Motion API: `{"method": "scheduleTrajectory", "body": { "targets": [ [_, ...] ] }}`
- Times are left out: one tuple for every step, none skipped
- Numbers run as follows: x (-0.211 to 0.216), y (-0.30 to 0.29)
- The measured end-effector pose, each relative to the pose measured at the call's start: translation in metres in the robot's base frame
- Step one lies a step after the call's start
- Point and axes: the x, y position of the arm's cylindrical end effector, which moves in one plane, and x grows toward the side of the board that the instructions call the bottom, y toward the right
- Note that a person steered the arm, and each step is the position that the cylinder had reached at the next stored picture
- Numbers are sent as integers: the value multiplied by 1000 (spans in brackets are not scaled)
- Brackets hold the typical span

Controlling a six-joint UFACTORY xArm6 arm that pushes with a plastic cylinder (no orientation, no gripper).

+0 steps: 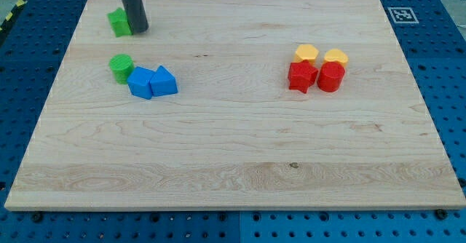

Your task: Move the green star to the top left of the board

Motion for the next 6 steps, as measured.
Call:
{"method": "scheduleTrajectory", "body": {
  "targets": [
    [23, -12],
    [13, -25],
    [-15, -25],
    [-22, -29],
    [-15, -55],
    [-25, -61]
  ]
}}
